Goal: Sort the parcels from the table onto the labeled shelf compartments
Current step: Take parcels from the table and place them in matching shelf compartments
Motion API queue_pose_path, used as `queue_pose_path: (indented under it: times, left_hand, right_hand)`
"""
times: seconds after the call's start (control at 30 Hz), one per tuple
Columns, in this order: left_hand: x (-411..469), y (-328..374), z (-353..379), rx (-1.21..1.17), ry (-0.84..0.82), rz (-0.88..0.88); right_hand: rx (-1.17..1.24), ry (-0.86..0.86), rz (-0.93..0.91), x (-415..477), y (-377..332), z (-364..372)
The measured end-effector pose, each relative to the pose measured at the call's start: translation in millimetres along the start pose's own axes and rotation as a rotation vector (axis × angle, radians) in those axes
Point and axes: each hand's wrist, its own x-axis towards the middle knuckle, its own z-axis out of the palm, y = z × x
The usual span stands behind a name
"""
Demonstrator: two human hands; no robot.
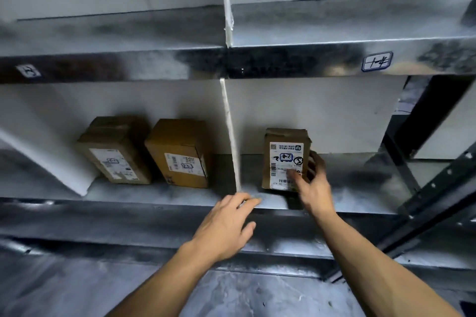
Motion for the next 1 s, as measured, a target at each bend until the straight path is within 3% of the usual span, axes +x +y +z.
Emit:
queue_pose_path:
  times: [0.3,1.0]
  left_hand:
    - [9.5,7.5,9.2,-0.028,0.016,-0.045]
    - [3.0,-4.8,10.6,-0.097,0.020,-0.010]
  right_hand:
    - [-0.075,-0.140,0.014,7.8,21.3,-6.0]
    - [-0.286,-0.172,0.045,-1.9,11.8,-2.0]
